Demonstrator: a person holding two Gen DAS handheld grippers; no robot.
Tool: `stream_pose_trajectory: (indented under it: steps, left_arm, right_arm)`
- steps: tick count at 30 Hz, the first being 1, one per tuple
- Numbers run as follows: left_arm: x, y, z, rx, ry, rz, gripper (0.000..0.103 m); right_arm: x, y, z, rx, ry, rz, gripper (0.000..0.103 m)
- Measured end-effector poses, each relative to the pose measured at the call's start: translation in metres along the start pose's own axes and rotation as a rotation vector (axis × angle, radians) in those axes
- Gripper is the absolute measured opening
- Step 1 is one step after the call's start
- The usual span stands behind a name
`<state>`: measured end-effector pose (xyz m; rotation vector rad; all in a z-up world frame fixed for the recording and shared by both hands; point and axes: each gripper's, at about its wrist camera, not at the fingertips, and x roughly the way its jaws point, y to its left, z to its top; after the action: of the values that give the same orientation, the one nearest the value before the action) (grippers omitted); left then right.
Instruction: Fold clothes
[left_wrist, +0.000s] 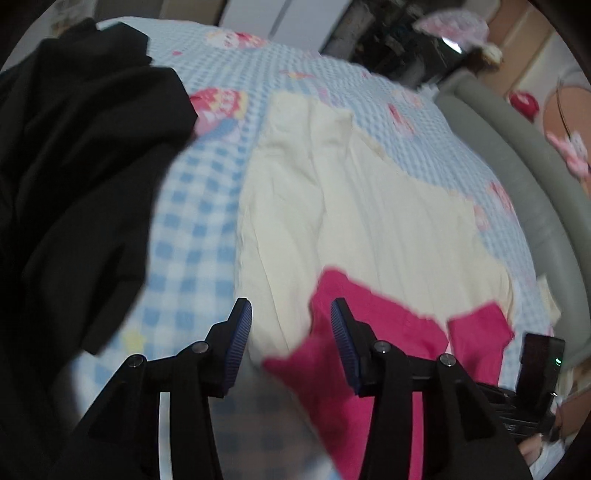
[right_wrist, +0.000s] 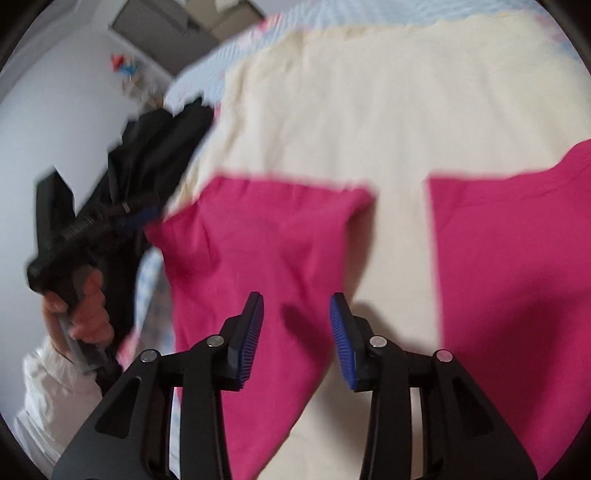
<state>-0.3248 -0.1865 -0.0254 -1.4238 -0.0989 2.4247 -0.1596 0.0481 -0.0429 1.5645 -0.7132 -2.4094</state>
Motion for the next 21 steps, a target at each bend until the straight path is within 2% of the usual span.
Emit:
stream_pose_trajectory:
  steps: [1, 2, 4, 5, 8, 11, 13, 15, 16, 17, 18, 19, 21]
  left_arm:
    - [0.004, -0.003, 0.001, 0.040, 0.017, 0.077, 0.045]
    - [0.006, 0.003, 0.000, 0.036, 0.031, 0.133, 0.042]
    - [0.006, 0.022, -0.002, -0.017, 0.054, 0.212, 0.038]
    - [0.003, 0.028, -0.002, -0.048, 0.052, 0.189, 0.038]
    - [-0.010, 0.041, -0.005, -0.146, 0.032, 0.036, 0.040]
    - [-0.003, 0.032, 0.003, -0.159, 0.061, -0.082, 0.042]
    - [0.024, 0.021, 0.010, -0.145, 0.144, -0.077, 0.042]
    - [0.047, 0.025, 0.009, -0.187, 0.221, -0.086, 0.042]
    - [0.059, 0.028, 0.007, -0.214, 0.258, -0.092, 0.038]
    - [0.062, 0.030, 0.007, -0.238, 0.264, -0.107, 0.022]
    - [0.059, 0.031, 0.007, -0.246, 0.250, -0.125, 0.014]
    - [0.054, 0.028, 0.008, -0.227, 0.233, -0.118, 0.009]
    - [0.043, 0.020, 0.011, -0.168, 0.200, -0.060, 0.007]
  right_arm:
    - [0.015, 0.002, -0.005, -0.013, 0.065, -0.050, 0.038]
    - [0.018, -0.006, -0.007, -0.014, 0.092, -0.090, 0.038]
    - [0.013, -0.008, -0.009, 0.009, 0.082, -0.086, 0.037]
    - [0.008, -0.009, -0.009, 0.022, 0.083, -0.083, 0.037]
    - [-0.008, -0.001, -0.011, -0.004, 0.040, -0.073, 0.040]
    - [-0.010, 0.009, -0.012, -0.022, 0.021, -0.053, 0.041]
    - [-0.010, 0.011, -0.015, -0.020, 0.020, -0.029, 0.041]
    - [-0.020, 0.009, -0.026, -0.033, 0.029, -0.015, 0.041]
    - [-0.025, 0.007, -0.031, -0.040, 0.034, -0.009, 0.041]
    - [-0.027, 0.006, -0.035, -0.042, 0.036, -0.017, 0.041]
    - [-0.030, 0.001, -0.037, -0.036, 0.041, -0.025, 0.041]
    - [-0.033, -0.003, -0.039, -0.030, 0.046, -0.033, 0.041]
    - [-0.037, -0.014, -0.042, -0.004, 0.047, -0.032, 0.041]
